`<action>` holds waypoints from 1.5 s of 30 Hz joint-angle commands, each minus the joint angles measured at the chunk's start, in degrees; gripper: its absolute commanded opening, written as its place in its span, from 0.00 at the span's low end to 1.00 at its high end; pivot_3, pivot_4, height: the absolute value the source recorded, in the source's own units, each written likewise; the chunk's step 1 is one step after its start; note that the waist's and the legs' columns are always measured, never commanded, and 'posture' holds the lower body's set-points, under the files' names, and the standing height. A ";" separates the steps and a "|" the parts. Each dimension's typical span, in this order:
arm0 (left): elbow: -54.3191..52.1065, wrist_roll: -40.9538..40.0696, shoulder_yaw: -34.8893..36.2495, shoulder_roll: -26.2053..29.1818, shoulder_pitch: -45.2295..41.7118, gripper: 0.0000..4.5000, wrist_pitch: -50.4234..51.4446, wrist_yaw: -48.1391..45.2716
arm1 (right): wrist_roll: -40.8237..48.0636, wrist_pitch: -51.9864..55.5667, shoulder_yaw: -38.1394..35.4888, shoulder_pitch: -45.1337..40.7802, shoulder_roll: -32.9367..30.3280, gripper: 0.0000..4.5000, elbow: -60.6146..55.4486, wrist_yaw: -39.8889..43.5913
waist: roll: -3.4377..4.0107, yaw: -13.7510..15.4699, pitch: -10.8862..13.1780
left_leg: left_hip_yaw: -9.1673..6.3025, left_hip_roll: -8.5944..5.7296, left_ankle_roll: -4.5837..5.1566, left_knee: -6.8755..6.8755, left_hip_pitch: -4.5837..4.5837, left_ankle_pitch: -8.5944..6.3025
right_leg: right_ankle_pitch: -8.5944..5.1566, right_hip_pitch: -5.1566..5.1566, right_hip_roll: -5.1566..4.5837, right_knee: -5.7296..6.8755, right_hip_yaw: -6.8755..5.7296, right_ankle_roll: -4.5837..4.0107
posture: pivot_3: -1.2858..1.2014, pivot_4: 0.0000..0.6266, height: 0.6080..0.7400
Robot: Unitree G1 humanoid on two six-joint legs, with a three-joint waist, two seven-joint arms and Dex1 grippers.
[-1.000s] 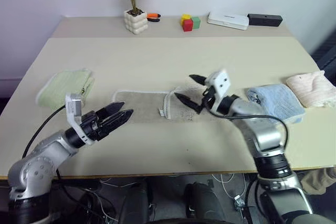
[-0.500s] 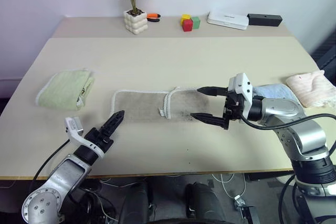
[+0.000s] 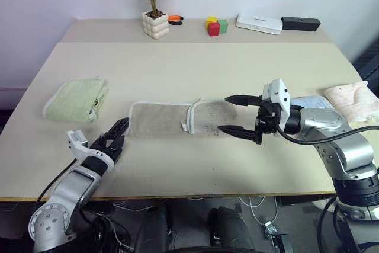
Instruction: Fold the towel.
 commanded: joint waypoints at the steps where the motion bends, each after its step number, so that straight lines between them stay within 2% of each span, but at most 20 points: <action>1: 3.59 -1.66 -2.87 0.97 -1.25 0.70 2.15 1.31 | -0.09 -1.17 -1.52 -1.57 0.31 1.00 -1.52 -1.53 | 0.01 0.42 -0.01 | 0.01 0.00 0.01 0.00 0.00 0.00 | 0.01 0.00 0.00 -0.01 0.00 -0.01 | 0.52 0.24 0.96; 7: 6.45 -2.58 -3.53 2.20 -3.88 0.02 2.66 1.88 | -0.42 -1.57 -1.90 -1.12 -0.06 1.00 -1.82 -2.99 | 0.17 1.02 -0.10 | 0.01 -0.02 0.04 0.01 0.00 -0.02 | 0.03 0.06 -0.01 -0.13 0.00 -0.04 | 0.52 0.24 0.96; 10: 6.82 -0.71 -3.23 3.24 -5.22 0.01 2.69 0.42 | 0.23 -1.64 -3.39 -0.23 -0.68 1.00 -1.81 -3.26 | 0.22 0.92 -0.12 | 0.01 -0.01 0.04 0.01 0.02 -0.02 | 0.06 0.08 -0.01 -0.13 -0.01 -0.09 | 0.52 0.24 0.96; 13: 4.49 2.13 -3.59 5.72 -6.41 0.01 4.00 -4.96 | 3.20 -1.42 -8.33 1.83 -2.12 1.00 -1.37 -1.96 | 0.19 0.97 -0.09 | 0.02 -0.02 0.04 0.01 -0.03 -0.02 | 0.06 0.06 0.00 -0.16 -0.07 -0.08 | 0.52 0.24 0.96; 17: 1.36 13.37 -6.81 9.97 -11.57 0.01 2.56 -19.73 | 5.61 -3.14 -13.96 5.69 -3.96 1.00 -0.27 1.13 | 0.14 1.01 -0.06 | 0.14 -0.03 0.07 -0.01 -0.07 -0.05 | 0.06 0.05 0.00 -0.27 -0.08 -0.08 | 0.52 0.24 0.96; 21: 1.22 25.34 -14.31 13.31 -17.53 0.01 2.16 -32.08 | 7.65 -3.36 -17.02 7.23 -3.97 1.00 -0.31 1.44 | 0.16 0.71 -0.07 | 0.18 -0.03 0.05 -0.03 -0.06 -0.05 | 0.08 0.05 0.01 -0.27 -0.11 -0.10 | 0.52 0.24 0.96; 25: 5.56 37.86 -24.75 12.82 -25.78 0.01 -0.44 -44.44 | 6.42 -4.29 -16.31 7.75 -3.63 1.00 -0.18 0.88 | 0.17 0.87 -0.06 | 0.22 -0.02 0.05 -0.10 -0.07 -0.05 | 0.09 0.01 0.05 -0.29 -0.11 -0.08 | 0.52 0.24 0.96; 31: 16.90 49.27 -35.35 4.23 -37.93 0.01 -3.38 -57.25 | 6.12 -4.65 -17.24 8.82 -3.74 1.00 -1.42 -1.08 | 0.12 1.00 -0.03 | 0.21 -0.04 0.06 -0.05 -0.10 -0.03 | 0.10 0.02 0.07 -0.28 -0.11 -0.05 | 0.52 0.24 0.96; 34: 20.63 54.31 -40.06 0.43 -41.11 0.01 -5.33 -63.61 | 6.54 -4.47 -18.71 10.55 -3.98 1.00 -2.69 -2.12 | 0.10 0.99 -0.02 | 0.19 -0.06 0.07 -0.05 -0.13 -0.03 | 0.10 0.02 0.07 -0.29 -0.11 -0.03 | 0.52 0.24 0.96; 40: 28.41 61.32 -42.27 -5.96 -43.41 0.01 -8.80 -68.92 | 7.13 -4.04 -20.74 14.12 -4.12 1.00 -6.31 -4.42 | 0.10 0.86 -0.01 | 0.16 -0.03 0.08 -0.06 -0.12 -0.03 | 0.11 -0.03 0.09 -0.25 -0.12 0.01 | 0.52 0.24 0.96; 45: 39.42 67.32 -41.16 -12.54 -46.23 0.01 -13.14 -67.20 | 8.13 -3.07 -22.28 16.68 -3.91 1.00 -10.13 -6.99 | 0.07 1.19 0.01 | 0.10 -0.05 0.09 0.03 -0.18 -0.04 | 0.10 0.00 0.09 -0.27 -0.13 -0.01 | 0.52 0.24 0.96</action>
